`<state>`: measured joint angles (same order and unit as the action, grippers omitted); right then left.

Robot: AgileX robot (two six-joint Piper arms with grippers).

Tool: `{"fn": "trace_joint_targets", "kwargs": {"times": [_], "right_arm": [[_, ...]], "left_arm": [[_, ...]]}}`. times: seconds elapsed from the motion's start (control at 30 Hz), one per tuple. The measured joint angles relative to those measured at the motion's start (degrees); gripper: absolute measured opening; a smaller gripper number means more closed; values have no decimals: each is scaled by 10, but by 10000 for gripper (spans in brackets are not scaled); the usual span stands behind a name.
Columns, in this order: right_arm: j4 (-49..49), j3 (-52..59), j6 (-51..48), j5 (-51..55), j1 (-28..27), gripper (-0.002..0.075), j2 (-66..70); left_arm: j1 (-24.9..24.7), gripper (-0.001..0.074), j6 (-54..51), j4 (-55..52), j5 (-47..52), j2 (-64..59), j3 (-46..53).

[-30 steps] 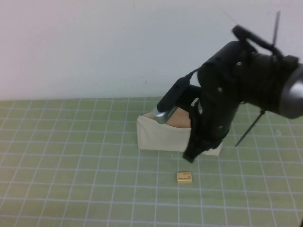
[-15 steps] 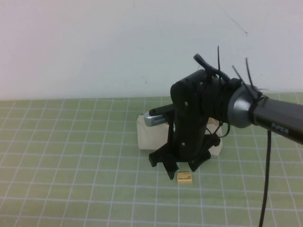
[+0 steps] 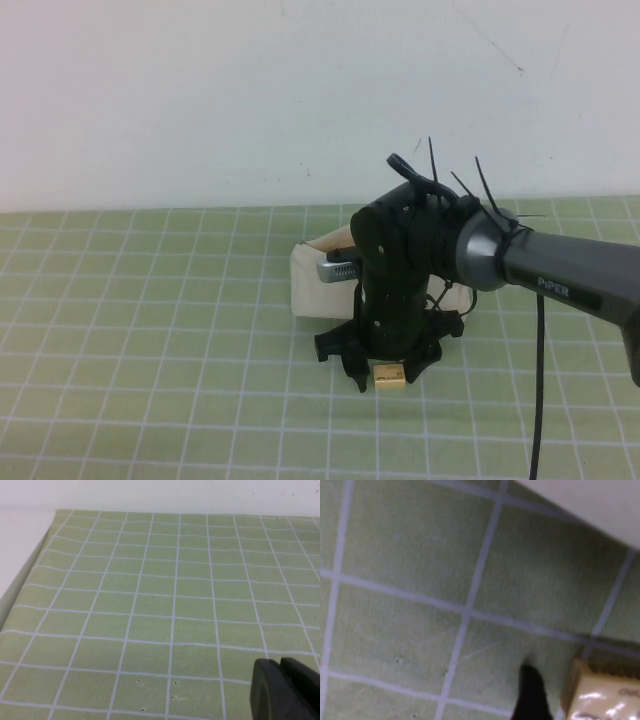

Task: Put eraser into pencil case
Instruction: Pick up the eraser from the table

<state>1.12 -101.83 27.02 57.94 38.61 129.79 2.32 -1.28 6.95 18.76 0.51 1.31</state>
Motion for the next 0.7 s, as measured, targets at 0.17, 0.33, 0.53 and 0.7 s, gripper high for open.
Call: {"fn": "trace_joint_targets", "kwargs": {"times": [0.17, 0.33, 0.53, 0.7], "right_arm": [[11, -1, 4, 2, 0, 337, 0], [10, -1, -8, 8, 0, 313, -5], [-32, -1, -85, 26, 6, 313, -81], [-55, -3, -139, -25, 12, 313, -184]], "left_arm": [[0, -2, 0, 0, 0, 0, 0], [0, -2, 0, 0, 0, 0, 0], [0, -2, 0, 0, 0, 0, 0], [0, -2, 0, 0, 0, 0, 0]]}}
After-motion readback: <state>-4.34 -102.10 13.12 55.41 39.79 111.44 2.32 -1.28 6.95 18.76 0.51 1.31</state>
